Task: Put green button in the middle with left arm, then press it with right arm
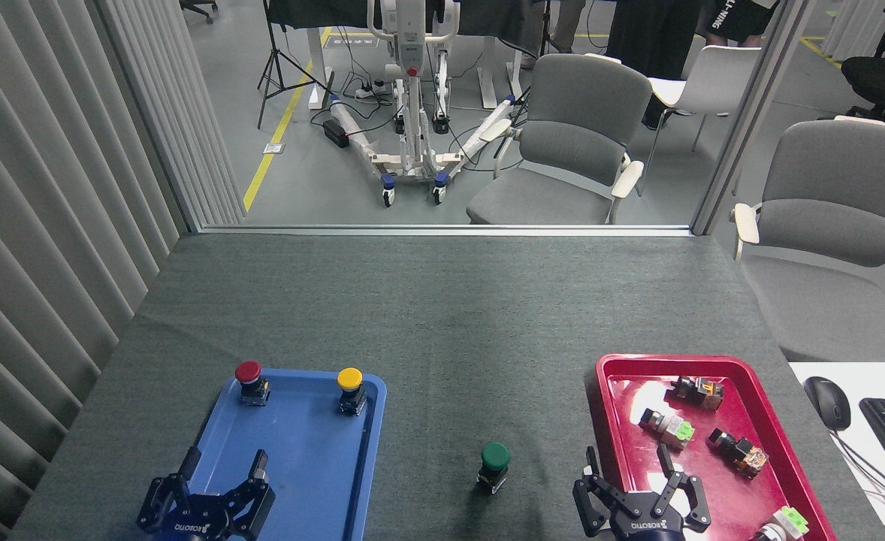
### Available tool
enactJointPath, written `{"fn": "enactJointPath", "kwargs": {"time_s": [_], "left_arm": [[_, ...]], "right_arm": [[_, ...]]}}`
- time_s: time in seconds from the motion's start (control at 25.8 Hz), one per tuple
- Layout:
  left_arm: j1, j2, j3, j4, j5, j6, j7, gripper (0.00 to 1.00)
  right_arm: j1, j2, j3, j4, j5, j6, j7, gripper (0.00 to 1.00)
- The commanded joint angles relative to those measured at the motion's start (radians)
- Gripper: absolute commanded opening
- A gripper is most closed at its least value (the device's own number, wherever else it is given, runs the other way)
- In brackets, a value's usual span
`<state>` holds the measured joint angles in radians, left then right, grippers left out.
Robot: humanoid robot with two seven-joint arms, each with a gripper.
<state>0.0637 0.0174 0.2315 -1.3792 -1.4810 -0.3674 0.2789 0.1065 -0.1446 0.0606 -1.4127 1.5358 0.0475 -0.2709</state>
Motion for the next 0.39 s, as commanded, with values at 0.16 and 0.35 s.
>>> {"fn": "enactJointPath", "kwargs": {"time_s": [0.16,0.35], "left_arm": [[-0.002,-0.002,0.002,0.014,-0.002,0.001,-0.003,1.00],[-0.004,-0.011,0.023,0.009,-0.005,-0.002,-0.006,1.00]], "right_arm": [[0.005,0.000,0.002,-0.014,-0.002,0.000,-0.011,1.00],[0.004,-0.003,0.002,-0.014,-0.002,0.002,-0.011,1.00]]}}
